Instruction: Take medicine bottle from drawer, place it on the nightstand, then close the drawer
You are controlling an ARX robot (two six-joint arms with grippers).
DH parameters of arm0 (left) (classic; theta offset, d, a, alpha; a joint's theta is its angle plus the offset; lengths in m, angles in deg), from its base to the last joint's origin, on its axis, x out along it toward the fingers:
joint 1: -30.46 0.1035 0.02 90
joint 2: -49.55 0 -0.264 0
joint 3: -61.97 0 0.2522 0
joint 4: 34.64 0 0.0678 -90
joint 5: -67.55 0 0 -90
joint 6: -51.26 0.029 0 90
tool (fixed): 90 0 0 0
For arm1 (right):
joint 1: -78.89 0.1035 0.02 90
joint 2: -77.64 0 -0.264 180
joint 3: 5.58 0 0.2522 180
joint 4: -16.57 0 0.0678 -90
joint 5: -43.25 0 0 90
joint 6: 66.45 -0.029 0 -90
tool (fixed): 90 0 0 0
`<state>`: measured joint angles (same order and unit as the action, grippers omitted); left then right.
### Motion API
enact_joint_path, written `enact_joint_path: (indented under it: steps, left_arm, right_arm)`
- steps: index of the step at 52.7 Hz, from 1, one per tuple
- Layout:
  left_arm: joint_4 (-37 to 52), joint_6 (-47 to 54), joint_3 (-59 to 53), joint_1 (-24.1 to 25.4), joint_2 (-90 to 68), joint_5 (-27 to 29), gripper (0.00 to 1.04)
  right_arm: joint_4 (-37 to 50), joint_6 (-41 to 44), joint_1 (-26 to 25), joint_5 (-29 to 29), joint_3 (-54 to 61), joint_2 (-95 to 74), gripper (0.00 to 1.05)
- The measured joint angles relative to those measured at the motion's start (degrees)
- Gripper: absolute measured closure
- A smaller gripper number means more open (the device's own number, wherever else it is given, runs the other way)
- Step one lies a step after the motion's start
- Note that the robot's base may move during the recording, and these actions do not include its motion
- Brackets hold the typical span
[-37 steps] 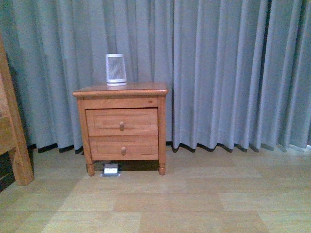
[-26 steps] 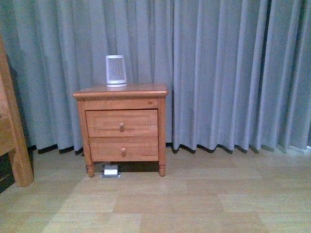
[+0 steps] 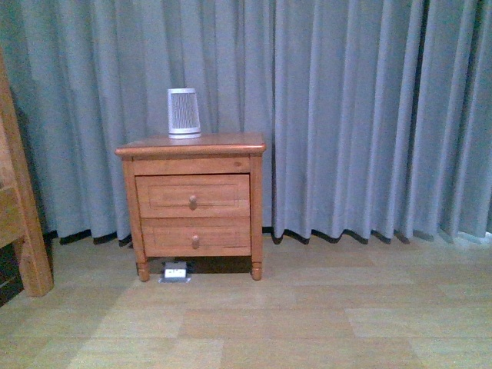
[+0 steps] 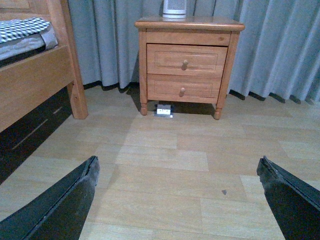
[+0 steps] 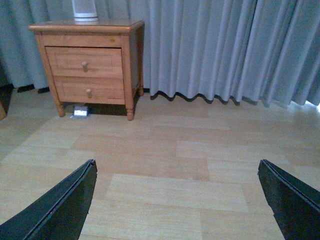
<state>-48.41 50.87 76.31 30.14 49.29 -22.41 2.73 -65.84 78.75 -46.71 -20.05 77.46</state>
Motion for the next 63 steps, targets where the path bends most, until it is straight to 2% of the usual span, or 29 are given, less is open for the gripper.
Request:
enact_joint_path:
  steps: [63]
  left_arm:
    - [0.00,0.00,0.00,0.00,0.00,0.00,0.07]
  right_arm:
    - [0.00,0.00,0.00,0.00,0.00,0.00,0.07]
